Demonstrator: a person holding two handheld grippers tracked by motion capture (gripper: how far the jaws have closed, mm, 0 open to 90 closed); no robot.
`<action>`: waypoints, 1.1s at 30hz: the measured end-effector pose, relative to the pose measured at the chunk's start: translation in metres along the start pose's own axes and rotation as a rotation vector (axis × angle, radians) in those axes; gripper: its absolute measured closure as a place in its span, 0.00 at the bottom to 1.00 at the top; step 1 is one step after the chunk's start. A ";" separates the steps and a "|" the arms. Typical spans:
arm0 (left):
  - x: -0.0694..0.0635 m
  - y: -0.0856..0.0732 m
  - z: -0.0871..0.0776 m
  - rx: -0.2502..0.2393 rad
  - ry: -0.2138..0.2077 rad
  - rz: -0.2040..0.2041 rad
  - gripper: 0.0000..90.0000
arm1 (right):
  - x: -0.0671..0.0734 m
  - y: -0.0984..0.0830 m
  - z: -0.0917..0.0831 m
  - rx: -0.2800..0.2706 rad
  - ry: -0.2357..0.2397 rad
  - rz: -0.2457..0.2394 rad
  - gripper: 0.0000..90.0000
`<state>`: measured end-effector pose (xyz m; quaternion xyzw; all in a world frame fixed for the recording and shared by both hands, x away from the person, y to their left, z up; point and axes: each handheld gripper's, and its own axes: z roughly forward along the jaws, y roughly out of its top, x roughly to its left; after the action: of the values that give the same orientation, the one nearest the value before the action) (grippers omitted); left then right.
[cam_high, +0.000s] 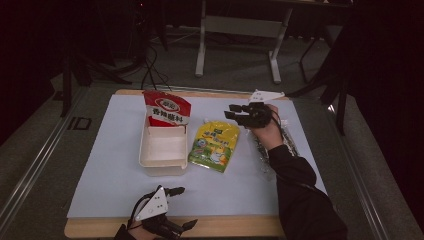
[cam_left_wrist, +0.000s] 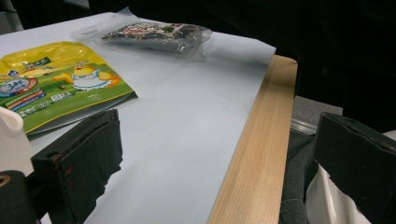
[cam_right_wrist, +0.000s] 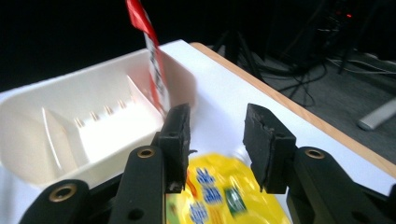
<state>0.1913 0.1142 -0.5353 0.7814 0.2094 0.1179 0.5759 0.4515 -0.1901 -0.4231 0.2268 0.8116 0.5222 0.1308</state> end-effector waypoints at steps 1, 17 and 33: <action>0.000 0.000 0.000 -0.003 -0.002 -0.003 0.03 | -0.002 -0.003 -0.004 0.002 -0.006 0.003 0.67; 0.002 -0.001 0.002 -0.014 0.000 -0.009 0.03 | -0.045 -0.065 -0.083 0.004 -0.139 0.083 0.76; 0.004 -0.002 0.003 -0.008 0.005 -0.018 0.03 | -0.102 -0.146 -0.127 0.136 -0.332 0.252 1.00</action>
<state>0.1959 0.1144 -0.5385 0.7768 0.2173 0.1154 0.5797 0.4483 -0.3928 -0.5044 0.4177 0.7776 0.4338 0.1807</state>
